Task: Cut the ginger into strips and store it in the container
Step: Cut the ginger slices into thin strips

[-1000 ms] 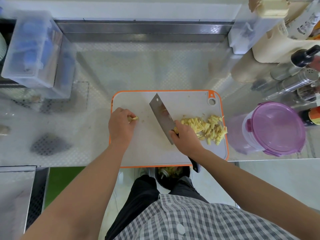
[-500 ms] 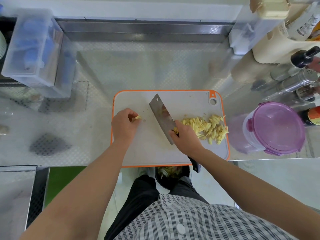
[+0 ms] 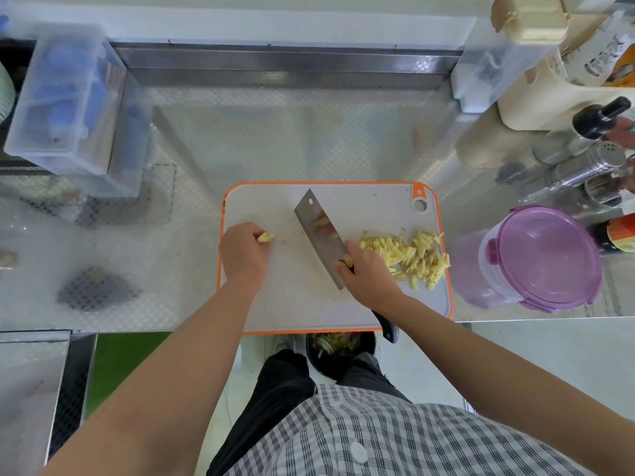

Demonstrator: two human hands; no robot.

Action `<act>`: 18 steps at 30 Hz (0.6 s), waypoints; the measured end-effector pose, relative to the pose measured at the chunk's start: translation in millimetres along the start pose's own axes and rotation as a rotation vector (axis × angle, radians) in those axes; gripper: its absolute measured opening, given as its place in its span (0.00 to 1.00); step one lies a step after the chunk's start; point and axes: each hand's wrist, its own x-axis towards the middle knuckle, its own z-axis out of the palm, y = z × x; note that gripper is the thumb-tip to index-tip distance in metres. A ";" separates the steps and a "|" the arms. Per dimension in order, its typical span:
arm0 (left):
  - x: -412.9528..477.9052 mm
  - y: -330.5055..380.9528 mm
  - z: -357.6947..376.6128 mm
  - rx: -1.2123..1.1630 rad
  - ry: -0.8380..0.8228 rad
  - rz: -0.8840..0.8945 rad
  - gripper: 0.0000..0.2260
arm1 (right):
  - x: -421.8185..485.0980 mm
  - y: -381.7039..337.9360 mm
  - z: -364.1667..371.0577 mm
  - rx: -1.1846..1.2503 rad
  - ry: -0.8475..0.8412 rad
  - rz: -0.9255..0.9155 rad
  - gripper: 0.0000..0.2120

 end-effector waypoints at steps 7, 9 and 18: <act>-7.2 22.3 5.6 -0.192 -0.294 -0.080 0.07 | -3.7 -0.1 -7.5 -0.019 0.004 -0.023 0.11; -15.5 30.7 10.6 -0.218 -0.491 -0.089 0.09 | -8.5 -0.1 -11.0 -0.031 0.015 -0.030 0.12; -46.5 23.7 27.4 0.090 -0.192 0.194 0.26 | -37.7 13.6 -11.8 -0.129 -0.035 -0.009 0.07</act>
